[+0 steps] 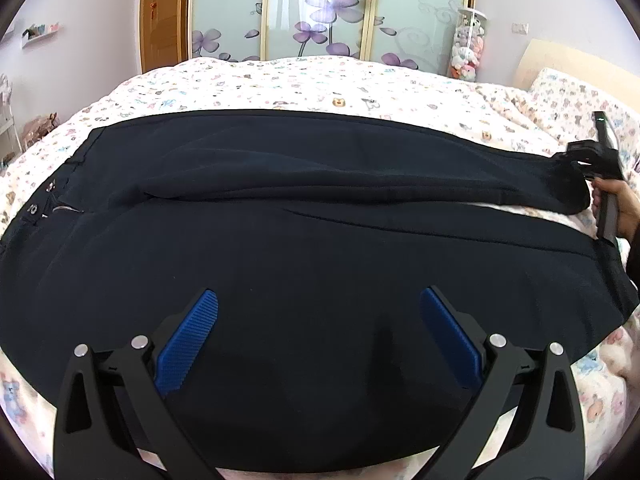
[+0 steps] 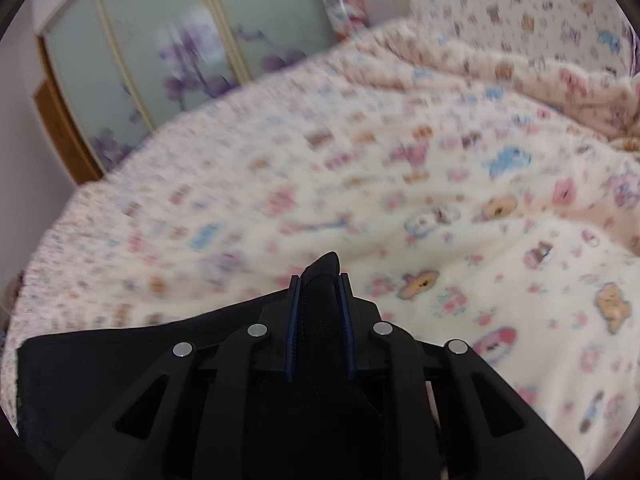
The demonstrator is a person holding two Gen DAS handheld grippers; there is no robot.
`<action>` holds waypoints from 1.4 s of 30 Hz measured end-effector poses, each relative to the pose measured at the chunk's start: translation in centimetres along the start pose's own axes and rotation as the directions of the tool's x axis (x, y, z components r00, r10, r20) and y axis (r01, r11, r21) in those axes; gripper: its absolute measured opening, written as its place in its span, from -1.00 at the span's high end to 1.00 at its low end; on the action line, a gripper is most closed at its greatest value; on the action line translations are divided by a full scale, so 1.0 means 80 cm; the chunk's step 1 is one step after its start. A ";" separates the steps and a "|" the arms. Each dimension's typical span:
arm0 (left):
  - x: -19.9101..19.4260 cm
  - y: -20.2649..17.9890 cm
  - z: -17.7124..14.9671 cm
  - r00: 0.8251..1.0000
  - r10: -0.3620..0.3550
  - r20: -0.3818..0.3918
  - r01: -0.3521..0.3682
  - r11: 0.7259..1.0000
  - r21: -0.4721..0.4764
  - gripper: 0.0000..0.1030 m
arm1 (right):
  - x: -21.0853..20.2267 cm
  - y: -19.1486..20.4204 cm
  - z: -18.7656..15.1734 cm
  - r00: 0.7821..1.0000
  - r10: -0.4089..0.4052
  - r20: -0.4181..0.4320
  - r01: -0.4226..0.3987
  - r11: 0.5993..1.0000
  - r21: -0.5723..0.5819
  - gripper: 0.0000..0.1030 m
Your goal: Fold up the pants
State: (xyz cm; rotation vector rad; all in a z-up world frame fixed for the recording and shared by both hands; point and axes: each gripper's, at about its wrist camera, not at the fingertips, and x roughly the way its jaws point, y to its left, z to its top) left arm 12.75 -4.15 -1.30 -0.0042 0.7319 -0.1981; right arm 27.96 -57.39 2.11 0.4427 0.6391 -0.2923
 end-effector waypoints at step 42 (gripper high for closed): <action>-0.038 0.043 0.024 0.974 0.137 0.181 -0.109 0.982 -0.155 -0.96 | -0.178 -0.044 -0.254 0.948 0.297 -0.111 -0.139 0.704 0.696 0.05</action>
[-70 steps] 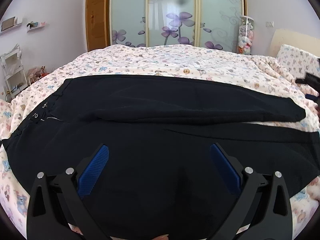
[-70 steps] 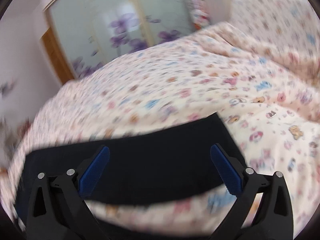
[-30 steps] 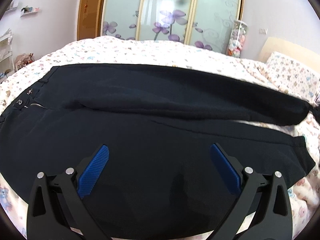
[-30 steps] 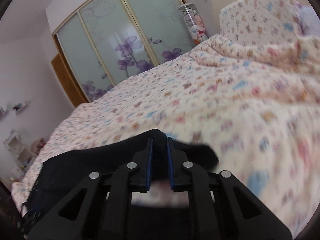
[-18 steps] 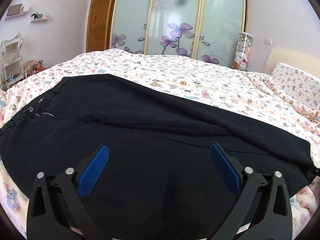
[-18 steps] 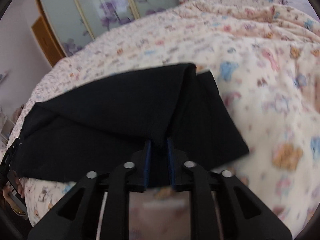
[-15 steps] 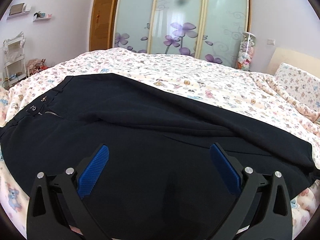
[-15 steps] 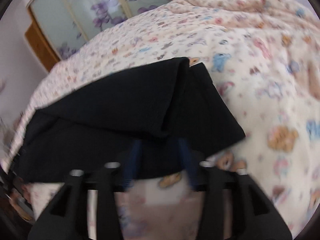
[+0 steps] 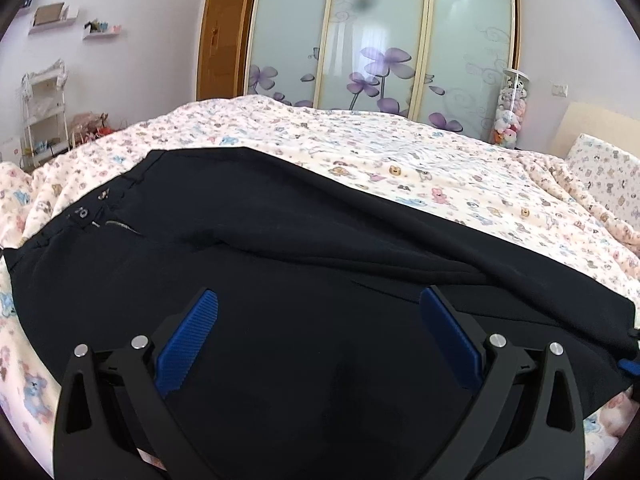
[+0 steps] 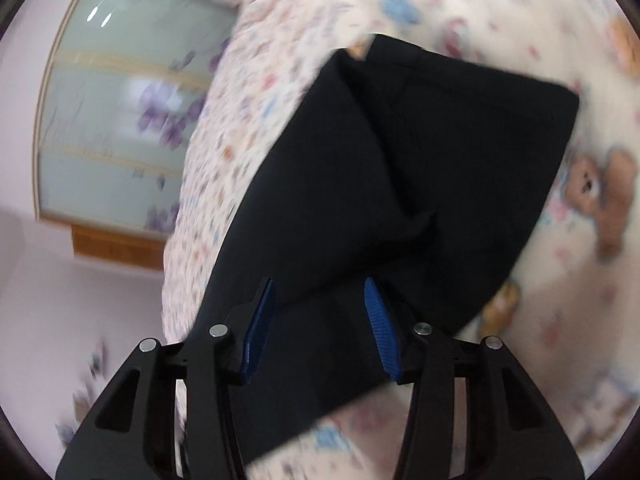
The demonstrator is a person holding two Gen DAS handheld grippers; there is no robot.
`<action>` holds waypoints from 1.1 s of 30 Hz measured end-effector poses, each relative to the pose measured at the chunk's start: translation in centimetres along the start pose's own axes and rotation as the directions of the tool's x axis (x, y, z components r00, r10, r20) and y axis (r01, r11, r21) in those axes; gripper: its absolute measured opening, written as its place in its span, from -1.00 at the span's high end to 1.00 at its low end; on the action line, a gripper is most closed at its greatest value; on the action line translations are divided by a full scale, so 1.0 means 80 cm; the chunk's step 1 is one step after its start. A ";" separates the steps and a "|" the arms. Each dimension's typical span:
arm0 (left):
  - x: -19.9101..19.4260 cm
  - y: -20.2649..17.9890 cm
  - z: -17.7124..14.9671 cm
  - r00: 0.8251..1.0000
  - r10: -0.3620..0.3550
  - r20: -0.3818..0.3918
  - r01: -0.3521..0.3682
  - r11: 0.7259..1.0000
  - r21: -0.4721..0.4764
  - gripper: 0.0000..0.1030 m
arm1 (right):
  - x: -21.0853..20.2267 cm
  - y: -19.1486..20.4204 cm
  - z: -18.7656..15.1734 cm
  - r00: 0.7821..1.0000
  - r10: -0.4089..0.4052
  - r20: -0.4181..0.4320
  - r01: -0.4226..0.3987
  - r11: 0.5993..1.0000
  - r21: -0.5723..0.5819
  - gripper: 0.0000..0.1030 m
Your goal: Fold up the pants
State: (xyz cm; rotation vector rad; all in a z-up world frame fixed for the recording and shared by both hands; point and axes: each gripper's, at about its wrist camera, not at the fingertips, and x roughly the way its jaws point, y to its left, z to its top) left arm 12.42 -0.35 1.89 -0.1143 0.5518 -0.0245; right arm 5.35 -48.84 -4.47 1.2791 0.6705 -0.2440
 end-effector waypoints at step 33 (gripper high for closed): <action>0.268 0.188 0.203 0.913 -0.048 -0.404 -0.102 0.934 -0.342 -0.93 | -0.013 -0.047 -0.029 0.947 0.084 0.309 -0.059 0.994 -0.088 0.92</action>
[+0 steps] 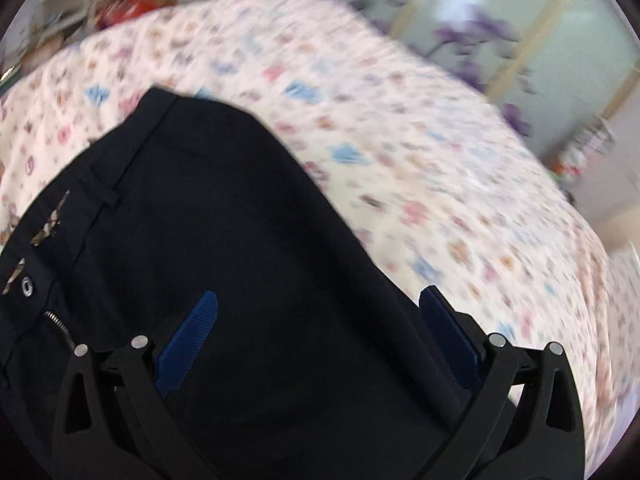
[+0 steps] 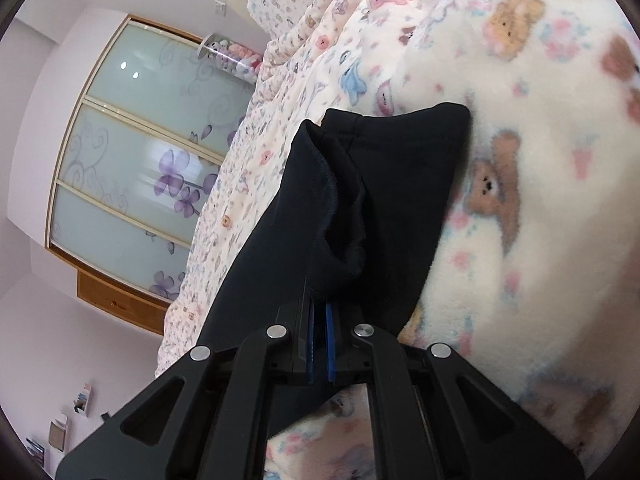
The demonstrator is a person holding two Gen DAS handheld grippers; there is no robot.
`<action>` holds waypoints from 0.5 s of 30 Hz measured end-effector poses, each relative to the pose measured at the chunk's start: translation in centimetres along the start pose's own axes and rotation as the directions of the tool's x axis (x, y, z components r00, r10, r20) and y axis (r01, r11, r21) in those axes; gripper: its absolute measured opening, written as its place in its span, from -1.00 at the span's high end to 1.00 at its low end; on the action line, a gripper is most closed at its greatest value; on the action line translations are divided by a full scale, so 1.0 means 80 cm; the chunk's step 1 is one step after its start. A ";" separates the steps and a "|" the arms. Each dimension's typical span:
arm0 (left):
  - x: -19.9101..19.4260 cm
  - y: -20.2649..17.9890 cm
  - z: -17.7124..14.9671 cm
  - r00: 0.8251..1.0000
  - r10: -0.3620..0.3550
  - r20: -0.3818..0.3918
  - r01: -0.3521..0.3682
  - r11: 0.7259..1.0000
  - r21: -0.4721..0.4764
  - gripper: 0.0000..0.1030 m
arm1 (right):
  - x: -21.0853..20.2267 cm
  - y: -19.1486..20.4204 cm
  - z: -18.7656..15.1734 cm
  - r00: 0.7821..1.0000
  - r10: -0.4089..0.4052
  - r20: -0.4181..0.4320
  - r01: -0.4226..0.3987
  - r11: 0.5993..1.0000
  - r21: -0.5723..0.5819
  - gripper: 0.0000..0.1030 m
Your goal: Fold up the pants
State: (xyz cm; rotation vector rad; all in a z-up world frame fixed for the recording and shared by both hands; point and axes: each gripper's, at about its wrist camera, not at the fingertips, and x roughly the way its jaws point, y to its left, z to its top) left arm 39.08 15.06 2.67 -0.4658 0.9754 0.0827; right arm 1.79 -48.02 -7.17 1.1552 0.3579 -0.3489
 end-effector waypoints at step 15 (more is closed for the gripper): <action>0.021 0.006 0.023 0.996 0.077 0.048 -0.073 0.994 -0.083 0.87 | 0.004 0.008 0.002 1.000 0.022 -0.022 -0.023 0.998 -0.051 0.92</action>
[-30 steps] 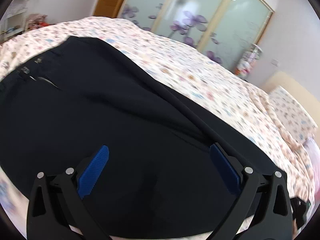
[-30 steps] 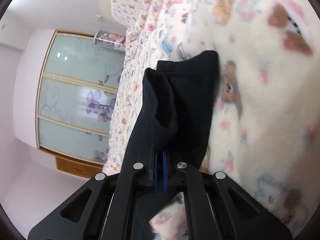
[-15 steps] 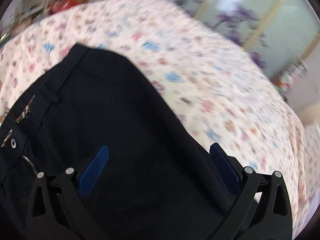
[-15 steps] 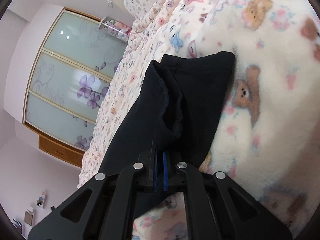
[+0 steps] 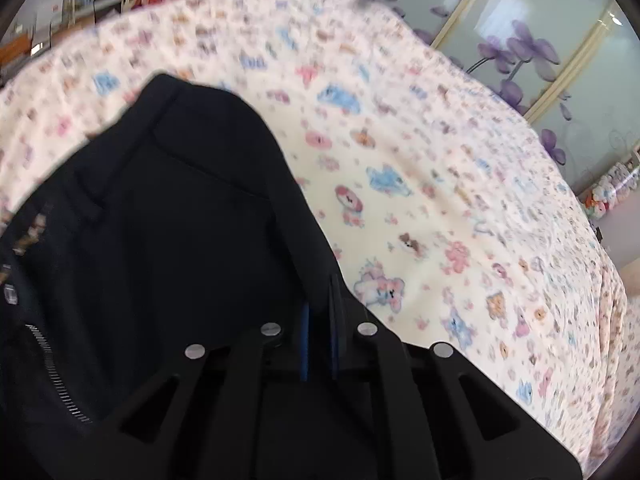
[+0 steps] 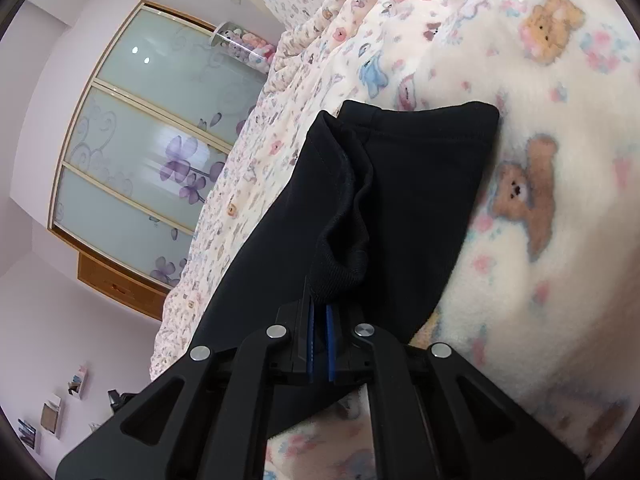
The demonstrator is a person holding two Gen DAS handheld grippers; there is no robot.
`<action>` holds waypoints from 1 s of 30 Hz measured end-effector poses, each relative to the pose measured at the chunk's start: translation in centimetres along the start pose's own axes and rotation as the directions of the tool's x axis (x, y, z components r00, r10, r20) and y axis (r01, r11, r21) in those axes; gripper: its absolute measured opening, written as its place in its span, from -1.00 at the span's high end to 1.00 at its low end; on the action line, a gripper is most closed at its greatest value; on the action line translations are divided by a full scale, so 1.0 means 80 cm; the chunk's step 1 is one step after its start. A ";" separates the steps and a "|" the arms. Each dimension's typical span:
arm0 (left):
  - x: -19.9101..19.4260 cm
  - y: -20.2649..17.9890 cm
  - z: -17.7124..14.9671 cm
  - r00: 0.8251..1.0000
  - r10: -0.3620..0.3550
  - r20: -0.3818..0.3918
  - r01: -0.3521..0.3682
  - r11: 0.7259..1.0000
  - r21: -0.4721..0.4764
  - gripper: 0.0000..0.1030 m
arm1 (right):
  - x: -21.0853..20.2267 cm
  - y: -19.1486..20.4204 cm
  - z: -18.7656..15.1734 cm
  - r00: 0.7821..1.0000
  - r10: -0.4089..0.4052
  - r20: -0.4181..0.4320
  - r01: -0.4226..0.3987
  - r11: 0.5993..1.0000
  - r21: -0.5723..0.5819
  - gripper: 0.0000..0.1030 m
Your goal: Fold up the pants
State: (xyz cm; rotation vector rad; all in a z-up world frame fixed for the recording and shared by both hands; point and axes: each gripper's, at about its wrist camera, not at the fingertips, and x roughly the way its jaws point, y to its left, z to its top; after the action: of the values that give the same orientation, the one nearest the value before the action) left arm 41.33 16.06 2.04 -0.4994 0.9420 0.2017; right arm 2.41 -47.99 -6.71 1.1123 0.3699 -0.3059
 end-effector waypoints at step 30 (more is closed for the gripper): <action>-0.222 0.219 -0.278 0.979 -0.041 0.199 0.036 0.999 0.029 0.83 | -0.042 0.002 0.067 0.998 -0.048 0.050 0.048 0.999 -0.015 0.92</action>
State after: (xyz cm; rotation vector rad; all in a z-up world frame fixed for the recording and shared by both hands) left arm 8.39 21.20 0.03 -0.4643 0.7378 0.2005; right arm 0.16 -52.66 -3.01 1.0791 0.3553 -0.3714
